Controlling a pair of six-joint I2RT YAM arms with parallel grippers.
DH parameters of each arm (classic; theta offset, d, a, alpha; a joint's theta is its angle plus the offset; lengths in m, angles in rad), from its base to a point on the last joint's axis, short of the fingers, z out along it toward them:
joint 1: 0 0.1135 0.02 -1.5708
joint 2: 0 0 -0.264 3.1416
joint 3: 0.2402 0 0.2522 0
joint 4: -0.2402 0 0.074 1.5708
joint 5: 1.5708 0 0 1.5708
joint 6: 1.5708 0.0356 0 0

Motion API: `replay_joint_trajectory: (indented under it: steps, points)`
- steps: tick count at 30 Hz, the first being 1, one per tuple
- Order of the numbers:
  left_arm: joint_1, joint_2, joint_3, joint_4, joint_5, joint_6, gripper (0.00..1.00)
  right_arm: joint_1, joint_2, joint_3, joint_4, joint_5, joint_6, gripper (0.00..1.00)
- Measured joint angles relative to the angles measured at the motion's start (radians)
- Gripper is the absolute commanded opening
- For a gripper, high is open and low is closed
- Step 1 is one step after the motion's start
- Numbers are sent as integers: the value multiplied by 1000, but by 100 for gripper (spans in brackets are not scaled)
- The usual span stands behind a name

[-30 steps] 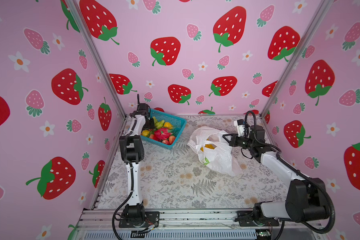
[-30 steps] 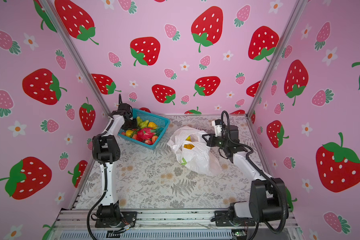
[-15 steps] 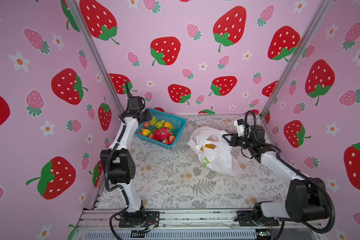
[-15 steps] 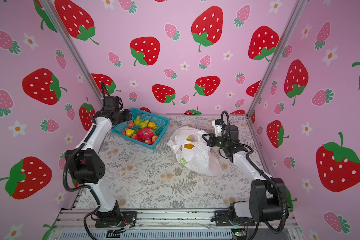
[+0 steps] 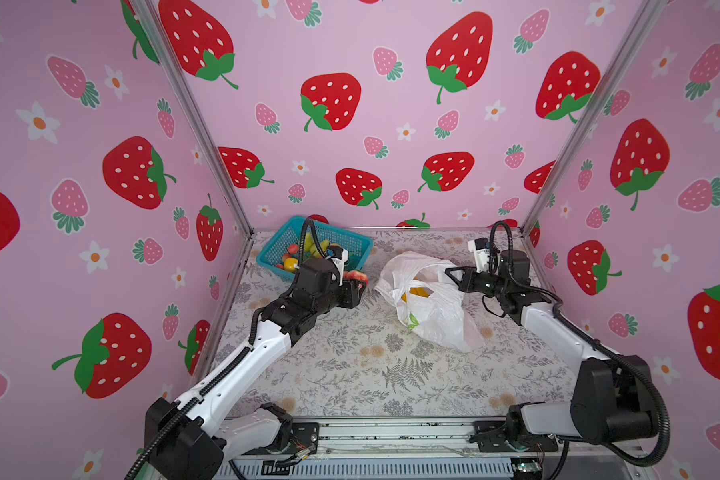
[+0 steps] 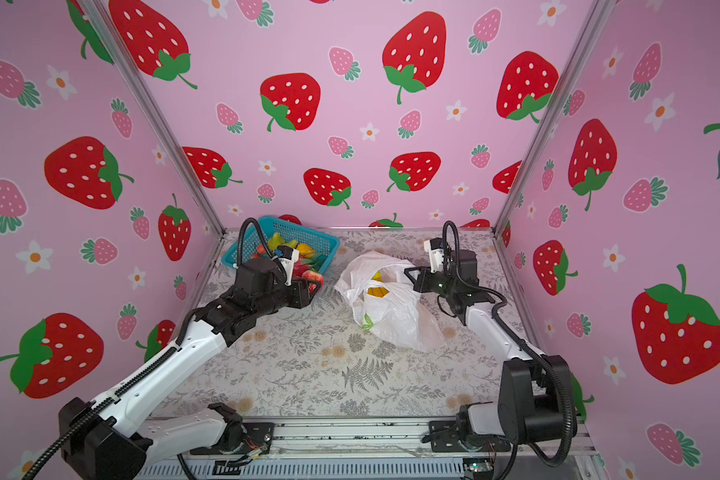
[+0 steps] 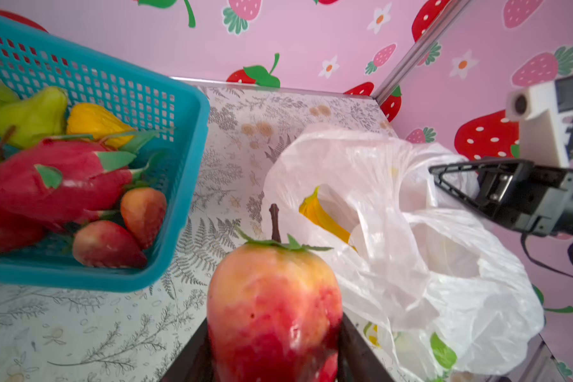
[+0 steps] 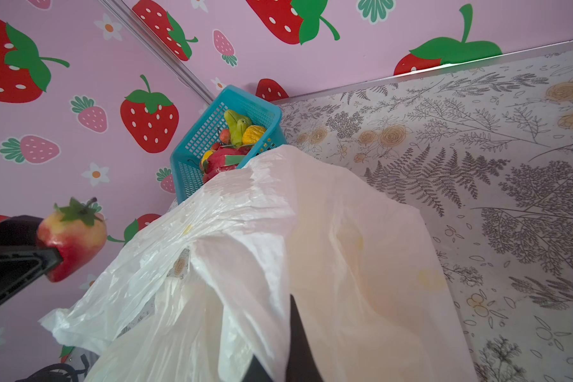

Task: Place the fake fruits into the plastic bag and tie a complex knot
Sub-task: 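Carry the red peach with the left gripper to the bag mouth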

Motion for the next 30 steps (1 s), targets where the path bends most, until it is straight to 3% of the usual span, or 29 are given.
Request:
replay_joint_trajectory:
  steps: [7,15,24,30]
  points:
    - [-103,87,-53,4,92,-13,42,0,0,0,2,1,5,0]
    - [-119,228,87,89,222,-14,41,0,0,0,-1,-3,1,0]
    - [-104,308,230,116,239,-10,41,2,-33,0,-36,-38,-46,0]
    - [-94,417,304,105,171,-10,42,16,-39,0,-27,-79,-48,0]
